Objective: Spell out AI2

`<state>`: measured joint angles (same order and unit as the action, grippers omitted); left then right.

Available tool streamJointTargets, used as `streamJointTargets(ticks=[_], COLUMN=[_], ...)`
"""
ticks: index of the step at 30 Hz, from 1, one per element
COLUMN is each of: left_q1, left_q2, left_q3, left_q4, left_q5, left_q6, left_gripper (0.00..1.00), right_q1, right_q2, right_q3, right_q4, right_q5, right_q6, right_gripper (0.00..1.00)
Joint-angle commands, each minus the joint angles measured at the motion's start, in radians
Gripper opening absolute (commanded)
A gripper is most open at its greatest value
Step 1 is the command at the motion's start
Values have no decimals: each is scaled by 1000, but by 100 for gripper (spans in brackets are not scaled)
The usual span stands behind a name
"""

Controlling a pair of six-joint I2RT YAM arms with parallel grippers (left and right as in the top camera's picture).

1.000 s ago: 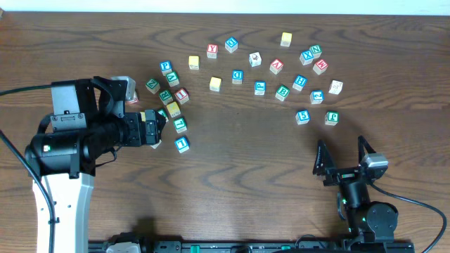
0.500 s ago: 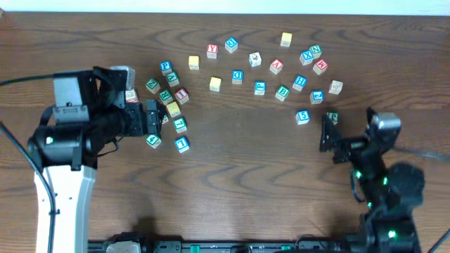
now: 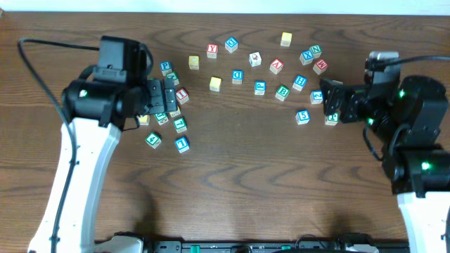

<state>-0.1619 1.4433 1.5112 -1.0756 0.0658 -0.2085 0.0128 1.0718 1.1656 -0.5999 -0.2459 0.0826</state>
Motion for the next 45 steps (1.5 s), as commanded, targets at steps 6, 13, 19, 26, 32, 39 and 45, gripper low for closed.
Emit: streamJointTargets(ticks=[6, 13, 19, 26, 32, 39, 45], left_q1=[-53, -62, -108, -149, -148, -148, -146], left_q2=[85, 94, 178, 349, 451, 531, 598], left_q3=[47, 43, 43, 43, 43, 43, 43], left_q4=[20, 99, 207, 241, 276, 334, 391], left_q5=[-35, 43, -80, -210, -241, -247, -262], left_q6=[-104, -113, -375, -536, -564, -546, -455], left_gripper=[98, 98, 79, 78, 64, 60, 60], right_q1=[-33, -33, -31, -32, -32, -31, -31], right_q2=[149, 172, 172, 172, 172, 172, 172], right_q3=[187, 207, 207, 207, 207, 207, 205], right_q4=[-192, -219, -248, -303, -337, -352, -369], right_q5=[-35, -41, -53, -53, -52, -52, -48], right_q6=[-28, -28, -28, -28, -28, -28, -28], right_gripper=[99, 99, 99, 99, 99, 99, 99])
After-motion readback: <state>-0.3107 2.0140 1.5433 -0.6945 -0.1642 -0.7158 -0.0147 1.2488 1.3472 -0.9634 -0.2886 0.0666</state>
